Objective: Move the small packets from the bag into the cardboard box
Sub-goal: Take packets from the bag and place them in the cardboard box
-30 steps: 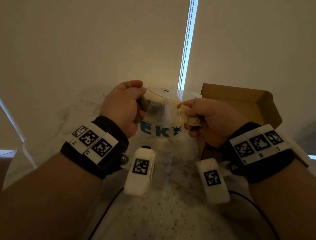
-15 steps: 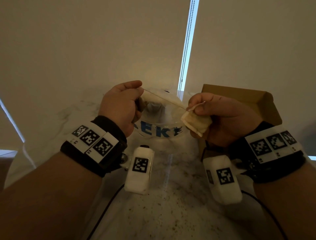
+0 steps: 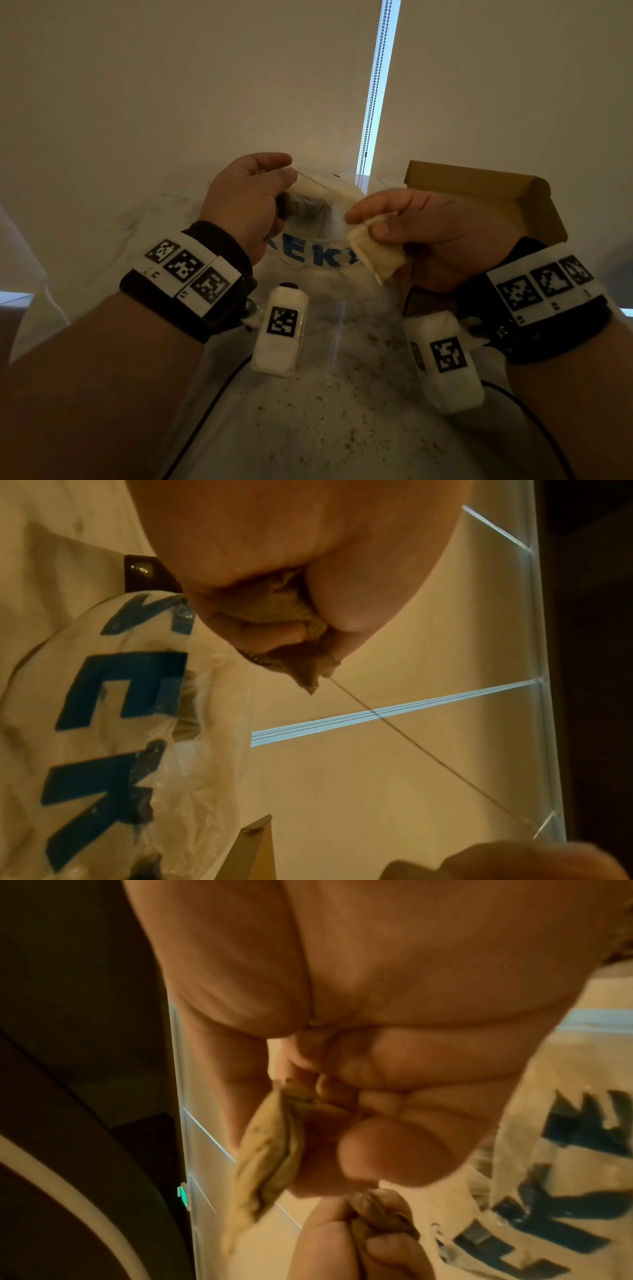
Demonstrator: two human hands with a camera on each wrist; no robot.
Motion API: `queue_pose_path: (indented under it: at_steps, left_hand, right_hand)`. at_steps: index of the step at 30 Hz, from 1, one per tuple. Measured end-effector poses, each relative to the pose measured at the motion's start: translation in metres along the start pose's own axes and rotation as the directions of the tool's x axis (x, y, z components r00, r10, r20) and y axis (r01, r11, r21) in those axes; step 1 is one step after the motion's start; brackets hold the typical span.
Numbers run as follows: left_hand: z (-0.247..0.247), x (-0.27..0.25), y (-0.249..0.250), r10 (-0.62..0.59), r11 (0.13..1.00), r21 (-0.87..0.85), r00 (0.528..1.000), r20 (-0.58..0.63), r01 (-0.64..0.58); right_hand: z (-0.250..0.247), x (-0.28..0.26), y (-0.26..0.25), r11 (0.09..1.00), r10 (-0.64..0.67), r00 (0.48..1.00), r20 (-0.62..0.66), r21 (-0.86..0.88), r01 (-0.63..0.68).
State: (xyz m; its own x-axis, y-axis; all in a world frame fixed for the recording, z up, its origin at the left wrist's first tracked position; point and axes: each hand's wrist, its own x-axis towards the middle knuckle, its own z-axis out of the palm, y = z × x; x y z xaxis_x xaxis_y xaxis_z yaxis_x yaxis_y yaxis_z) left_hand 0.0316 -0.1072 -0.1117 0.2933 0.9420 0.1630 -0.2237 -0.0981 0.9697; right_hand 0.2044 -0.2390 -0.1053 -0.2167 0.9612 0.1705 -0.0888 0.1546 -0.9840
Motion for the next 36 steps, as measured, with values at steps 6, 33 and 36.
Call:
queue_pose_path:
  at_steps: [6,33,36]
  left_hand:
    - [0.006,-0.009,-0.004,-0.029,0.974,0.224,0.973,0.231,-0.024]
    - [0.018,-0.029,0.005,-0.017,0.962,0.253,0.896,0.444,-0.107]
    - [0.017,-0.026,0.003,-0.042,0.976,0.213,0.931,0.363,-0.039]
  right_hand:
    - [-0.002,0.005,-0.01,0.938,-0.225,0.951,-0.213,0.215,0.27]
    - [0.001,0.017,0.004,0.95,-0.187,0.774,-0.606,-0.313,-0.016]
    - [0.006,0.019,0.004,0.966,-0.159,0.797,-0.583,-0.257,0.005]
